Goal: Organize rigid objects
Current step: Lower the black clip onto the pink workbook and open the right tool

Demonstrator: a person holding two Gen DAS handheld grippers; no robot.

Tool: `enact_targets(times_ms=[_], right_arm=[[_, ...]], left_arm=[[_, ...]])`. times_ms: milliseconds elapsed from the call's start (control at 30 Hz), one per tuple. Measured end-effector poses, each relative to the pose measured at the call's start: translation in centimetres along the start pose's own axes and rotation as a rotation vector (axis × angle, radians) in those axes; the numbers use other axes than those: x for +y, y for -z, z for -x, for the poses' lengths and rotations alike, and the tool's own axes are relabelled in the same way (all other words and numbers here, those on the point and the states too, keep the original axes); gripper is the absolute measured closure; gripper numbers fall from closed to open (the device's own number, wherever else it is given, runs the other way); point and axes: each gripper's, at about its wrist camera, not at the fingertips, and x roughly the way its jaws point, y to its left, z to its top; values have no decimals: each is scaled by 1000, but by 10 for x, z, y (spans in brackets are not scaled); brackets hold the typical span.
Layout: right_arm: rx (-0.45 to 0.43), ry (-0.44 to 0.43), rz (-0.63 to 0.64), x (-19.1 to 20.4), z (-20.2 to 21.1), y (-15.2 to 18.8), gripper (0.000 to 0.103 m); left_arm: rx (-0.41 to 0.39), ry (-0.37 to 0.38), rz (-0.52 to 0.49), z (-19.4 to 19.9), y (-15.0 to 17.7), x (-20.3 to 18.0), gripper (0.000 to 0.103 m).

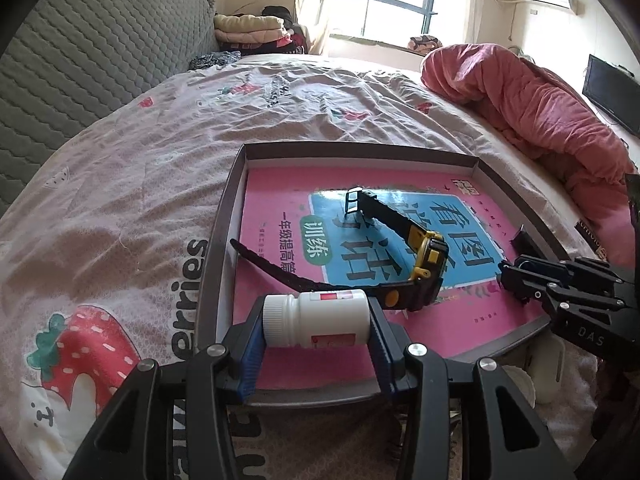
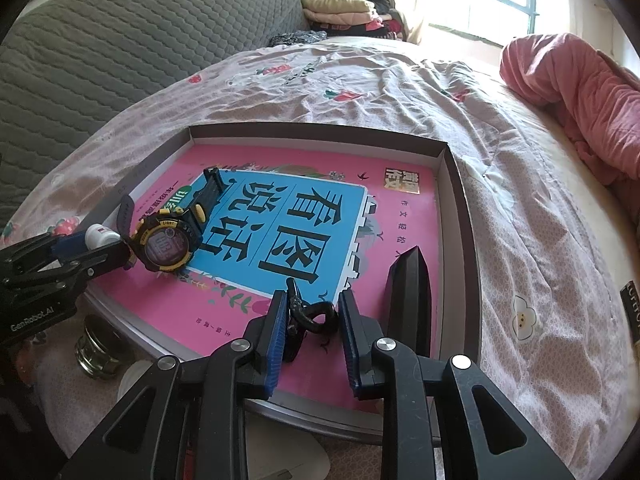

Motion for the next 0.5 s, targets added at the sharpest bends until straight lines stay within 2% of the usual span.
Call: enact_targets(times_ms=[300, 500], right_arm=[[-4, 0, 3, 1, 1, 0, 76], [-17, -13, 3, 3, 4, 1, 66]], left_arm=[[9, 1, -11, -1, 0, -1, 56], [14, 7, -12, -2, -1, 0, 56]])
